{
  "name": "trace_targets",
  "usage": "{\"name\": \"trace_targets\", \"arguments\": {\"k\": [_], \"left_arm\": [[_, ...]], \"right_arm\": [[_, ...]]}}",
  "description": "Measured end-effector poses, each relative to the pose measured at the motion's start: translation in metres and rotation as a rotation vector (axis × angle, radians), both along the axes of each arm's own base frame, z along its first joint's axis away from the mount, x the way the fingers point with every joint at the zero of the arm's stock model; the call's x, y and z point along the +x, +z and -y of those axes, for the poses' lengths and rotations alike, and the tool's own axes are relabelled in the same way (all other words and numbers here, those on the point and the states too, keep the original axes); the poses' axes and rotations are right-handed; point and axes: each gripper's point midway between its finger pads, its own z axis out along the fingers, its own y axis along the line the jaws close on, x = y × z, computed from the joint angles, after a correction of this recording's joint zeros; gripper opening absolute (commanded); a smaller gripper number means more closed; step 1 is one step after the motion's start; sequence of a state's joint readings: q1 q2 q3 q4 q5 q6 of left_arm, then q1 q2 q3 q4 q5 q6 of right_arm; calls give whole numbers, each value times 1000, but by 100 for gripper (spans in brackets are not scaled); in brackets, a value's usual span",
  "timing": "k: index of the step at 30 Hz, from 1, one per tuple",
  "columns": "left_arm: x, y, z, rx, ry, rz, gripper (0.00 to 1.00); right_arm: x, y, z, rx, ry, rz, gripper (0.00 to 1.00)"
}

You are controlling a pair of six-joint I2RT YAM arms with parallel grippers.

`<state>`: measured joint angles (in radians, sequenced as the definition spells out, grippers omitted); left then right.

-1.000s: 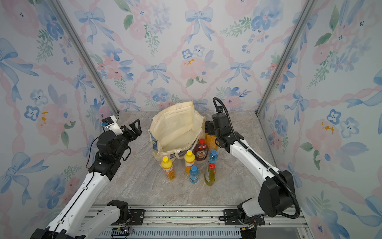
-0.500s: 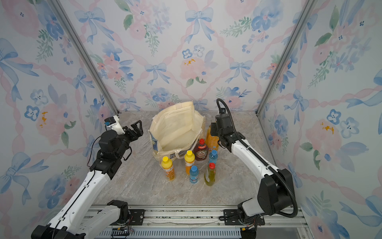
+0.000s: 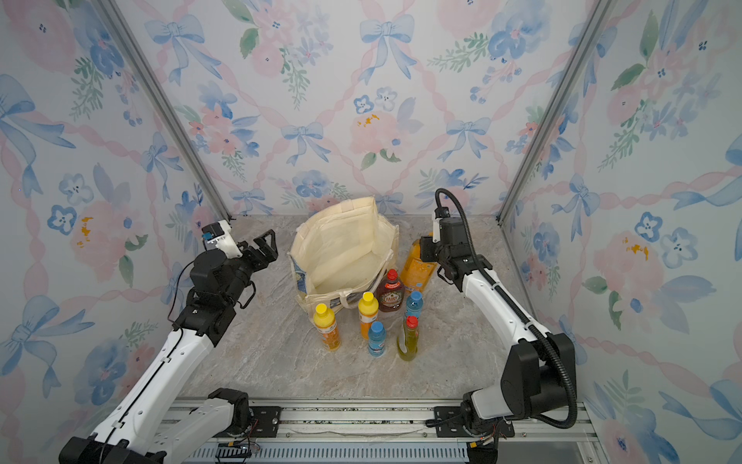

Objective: Pack dish soap into the shopping bag
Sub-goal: Adjust the bottle of dish soap at the center of the board.

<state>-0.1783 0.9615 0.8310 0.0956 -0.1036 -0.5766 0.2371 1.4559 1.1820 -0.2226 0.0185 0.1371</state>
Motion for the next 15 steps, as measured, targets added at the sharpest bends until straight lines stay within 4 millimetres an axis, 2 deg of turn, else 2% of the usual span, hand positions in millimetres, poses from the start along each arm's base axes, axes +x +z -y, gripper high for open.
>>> {"name": "trace_targets", "arguments": {"k": [6, 10, 12, 15], "left_arm": [[0, -2, 0, 10, 2, -12, 98], [0, -4, 1, 20, -2, -20, 98], [0, -3, 1, 24, -2, -19, 98], [0, -3, 0, 31, 1, -18, 98]], "right_arm": [[8, -2, -21, 29, 65, -1, 59], [7, -2, -37, 14, 98, 9, 61], [6, -2, -40, -8, 92, 15, 65], [3, -3, -43, -48, 80, 26, 77]]}}
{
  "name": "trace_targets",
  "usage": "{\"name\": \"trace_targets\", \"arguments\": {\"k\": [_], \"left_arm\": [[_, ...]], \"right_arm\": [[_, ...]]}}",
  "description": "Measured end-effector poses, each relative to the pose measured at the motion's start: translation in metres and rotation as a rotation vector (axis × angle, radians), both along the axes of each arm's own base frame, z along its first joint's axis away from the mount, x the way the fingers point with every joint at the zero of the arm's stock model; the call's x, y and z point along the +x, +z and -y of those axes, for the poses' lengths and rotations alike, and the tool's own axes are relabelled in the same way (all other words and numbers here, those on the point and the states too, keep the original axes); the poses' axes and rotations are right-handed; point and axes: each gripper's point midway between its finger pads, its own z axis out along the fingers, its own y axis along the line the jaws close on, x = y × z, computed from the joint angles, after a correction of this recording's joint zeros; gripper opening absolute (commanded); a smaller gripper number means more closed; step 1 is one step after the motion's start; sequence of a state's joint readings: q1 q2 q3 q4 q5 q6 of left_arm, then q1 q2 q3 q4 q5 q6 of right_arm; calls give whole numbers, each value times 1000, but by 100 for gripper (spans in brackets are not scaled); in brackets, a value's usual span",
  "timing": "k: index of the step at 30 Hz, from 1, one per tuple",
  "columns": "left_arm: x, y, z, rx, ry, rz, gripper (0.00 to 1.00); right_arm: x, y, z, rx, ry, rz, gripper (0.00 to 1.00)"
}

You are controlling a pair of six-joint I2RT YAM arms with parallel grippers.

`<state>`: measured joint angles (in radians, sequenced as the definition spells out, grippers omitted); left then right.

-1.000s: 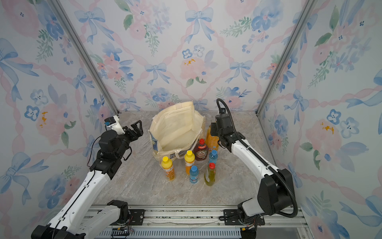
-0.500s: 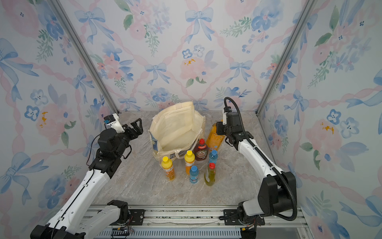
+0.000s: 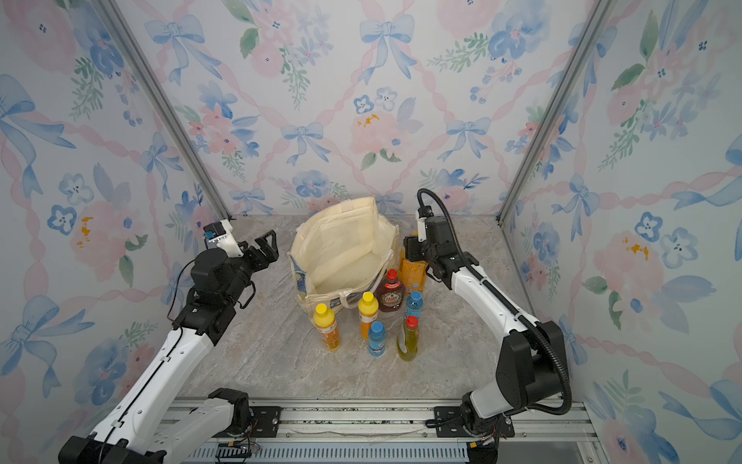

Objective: Pack dish soap into the shopping bag
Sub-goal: Adjust the bottle of dish soap at the center of the board.

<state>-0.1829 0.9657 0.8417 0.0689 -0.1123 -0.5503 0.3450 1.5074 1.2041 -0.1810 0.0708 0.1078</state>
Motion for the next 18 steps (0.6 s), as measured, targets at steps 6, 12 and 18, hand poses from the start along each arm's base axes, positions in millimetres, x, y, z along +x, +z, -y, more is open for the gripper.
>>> {"name": "trace_targets", "arguments": {"k": [6, 12, 18], "left_arm": [[-1, -4, -1, 11, 2, -16, 98], [-3, -1, -1, 10, 2, -9, 98], [-4, 0, -1, 9, 2, -4, 98]], "right_arm": [[-17, -6, 8, -55, -28, -18, 87], [-27, -5, 16, -53, -55, -9, 87], [-34, -18, 16, -18, -60, 13, 84]]}}
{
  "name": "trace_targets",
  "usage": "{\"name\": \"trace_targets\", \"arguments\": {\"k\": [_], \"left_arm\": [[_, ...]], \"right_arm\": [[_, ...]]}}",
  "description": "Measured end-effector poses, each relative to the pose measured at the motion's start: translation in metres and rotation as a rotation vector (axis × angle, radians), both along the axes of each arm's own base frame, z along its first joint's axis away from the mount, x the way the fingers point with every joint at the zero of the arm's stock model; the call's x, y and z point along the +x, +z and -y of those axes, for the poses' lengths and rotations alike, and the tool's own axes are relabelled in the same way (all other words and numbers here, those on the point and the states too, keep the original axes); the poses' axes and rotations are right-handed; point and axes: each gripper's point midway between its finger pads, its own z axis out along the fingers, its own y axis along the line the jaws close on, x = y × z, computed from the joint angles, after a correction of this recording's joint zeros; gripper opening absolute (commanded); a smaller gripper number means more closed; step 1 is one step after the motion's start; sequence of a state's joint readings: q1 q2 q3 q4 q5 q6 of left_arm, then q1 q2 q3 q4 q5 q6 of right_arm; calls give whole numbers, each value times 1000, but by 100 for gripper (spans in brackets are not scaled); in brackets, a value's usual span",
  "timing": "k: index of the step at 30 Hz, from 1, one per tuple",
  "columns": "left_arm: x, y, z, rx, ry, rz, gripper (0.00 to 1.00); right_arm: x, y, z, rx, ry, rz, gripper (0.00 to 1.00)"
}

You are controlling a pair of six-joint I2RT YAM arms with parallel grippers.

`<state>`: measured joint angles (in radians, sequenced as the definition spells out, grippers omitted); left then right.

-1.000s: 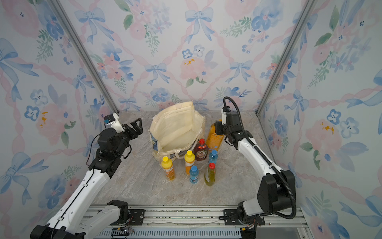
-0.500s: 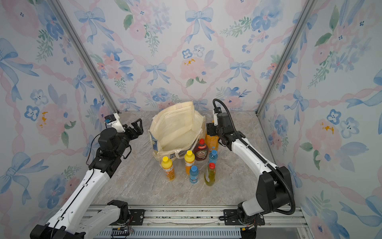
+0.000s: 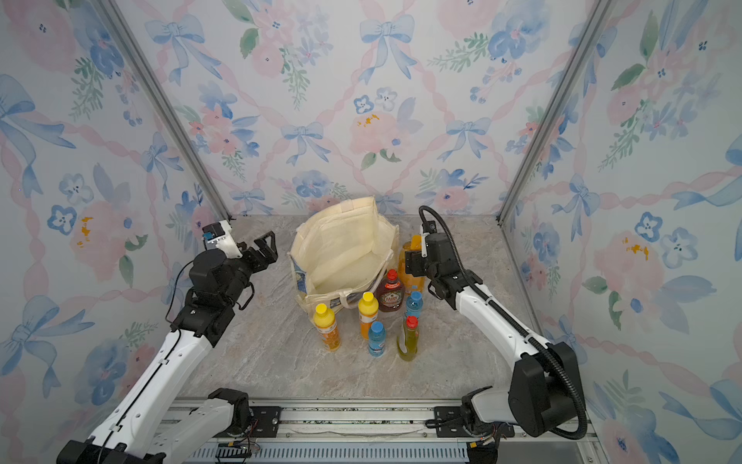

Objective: Pack dish soap into the shopping bag
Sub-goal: Adjust the bottle of dish soap at the center of the board, then pick up the bottle of dish soap at the center of the board.

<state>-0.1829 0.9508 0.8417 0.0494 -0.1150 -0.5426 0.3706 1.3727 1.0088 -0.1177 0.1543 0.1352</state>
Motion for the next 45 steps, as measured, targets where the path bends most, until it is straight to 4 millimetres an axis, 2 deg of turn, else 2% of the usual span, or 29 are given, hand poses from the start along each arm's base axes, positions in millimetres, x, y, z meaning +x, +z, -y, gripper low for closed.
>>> {"name": "trace_targets", "arguments": {"k": [9, 16, 22, 31, 39, 45], "left_arm": [[0, 0, 0, 0, 0, -1, 98], [1, 4, 1, 1, -6, -11, 98], [10, 16, 11, 3, -55, -21, 98], [22, 9, 30, 23, -148, -75, 98], [34, 18, 47, 33, -210, -84, 98], [41, 14, 58, 38, -239, -101, 98]], "right_arm": [[18, -1, -10, 28, 6, 62, 78], [27, 2, -12, 17, 9, 99, 67], [30, 3, -12, -11, 25, 116, 75], [31, 4, -15, -42, 61, 154, 79], [31, 5, -23, -45, 114, 212, 54], [27, 8, -25, -51, 142, 245, 31]]}}
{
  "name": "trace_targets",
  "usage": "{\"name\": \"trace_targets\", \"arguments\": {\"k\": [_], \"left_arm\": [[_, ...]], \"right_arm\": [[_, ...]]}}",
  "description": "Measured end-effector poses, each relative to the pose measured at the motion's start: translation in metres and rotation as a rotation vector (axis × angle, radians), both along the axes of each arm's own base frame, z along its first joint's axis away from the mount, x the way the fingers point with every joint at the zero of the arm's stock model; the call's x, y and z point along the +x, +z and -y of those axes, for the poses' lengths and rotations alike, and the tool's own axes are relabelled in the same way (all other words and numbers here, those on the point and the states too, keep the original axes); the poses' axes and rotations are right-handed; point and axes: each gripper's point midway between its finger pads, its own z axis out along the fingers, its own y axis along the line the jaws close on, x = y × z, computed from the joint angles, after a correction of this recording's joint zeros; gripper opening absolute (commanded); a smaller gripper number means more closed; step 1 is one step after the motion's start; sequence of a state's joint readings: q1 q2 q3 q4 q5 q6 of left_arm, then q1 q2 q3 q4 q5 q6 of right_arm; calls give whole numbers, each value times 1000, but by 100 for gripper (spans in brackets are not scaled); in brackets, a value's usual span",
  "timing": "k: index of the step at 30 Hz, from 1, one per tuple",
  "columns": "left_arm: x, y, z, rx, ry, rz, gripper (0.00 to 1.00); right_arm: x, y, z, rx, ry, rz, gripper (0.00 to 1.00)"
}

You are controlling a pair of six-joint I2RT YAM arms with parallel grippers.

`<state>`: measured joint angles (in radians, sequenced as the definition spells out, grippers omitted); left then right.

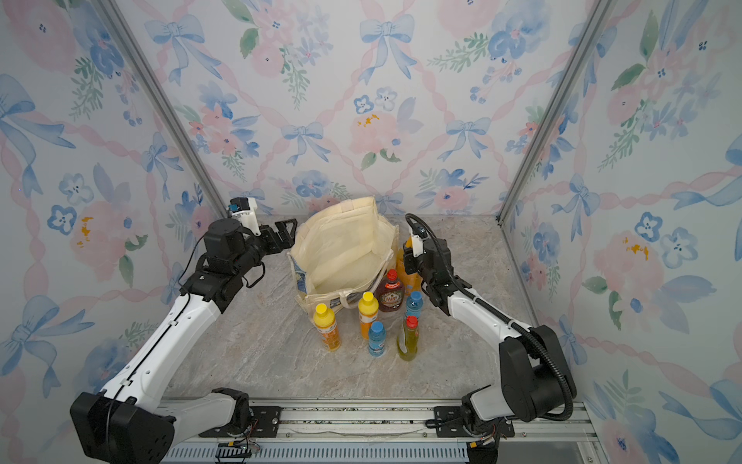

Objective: Pack dish soap into the shopping bag
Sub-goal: Pick up the bottle of dish soap at the center of the board.

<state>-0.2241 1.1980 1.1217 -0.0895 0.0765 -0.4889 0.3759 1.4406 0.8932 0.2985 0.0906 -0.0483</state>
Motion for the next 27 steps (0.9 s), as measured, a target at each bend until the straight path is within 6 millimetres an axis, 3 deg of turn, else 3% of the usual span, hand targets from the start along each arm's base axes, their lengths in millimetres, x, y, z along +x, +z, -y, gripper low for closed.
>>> {"name": "trace_targets", "arguments": {"k": [6, 12, 16, 19, 23, 25, 27], "left_arm": [[14, -9, 10, 46, -26, -37, 98], [44, -7, 24, 158, -80, -68, 98], [59, -24, 32, 234, -131, -113, 98], [63, -43, 37, 280, -175, -160, 98], [66, -53, 48, 319, -232, -184, 98], [68, -53, 52, 330, -251, -181, 93], [71, -54, 55, 340, -264, -179, 80]], "right_arm": [[-3, 0, -1, 8, 10, 2, 0], [-7, 1, 5, 1, 2, -13, 0], [-11, 1, 14, -7, -14, -33, 0], [-13, 1, 20, -20, -27, -46, 0], [-16, 3, 28, -48, -46, -63, 0], [-18, 3, 32, -68, -58, -76, 0], [-21, 6, 37, -89, -72, -89, 0]]}}
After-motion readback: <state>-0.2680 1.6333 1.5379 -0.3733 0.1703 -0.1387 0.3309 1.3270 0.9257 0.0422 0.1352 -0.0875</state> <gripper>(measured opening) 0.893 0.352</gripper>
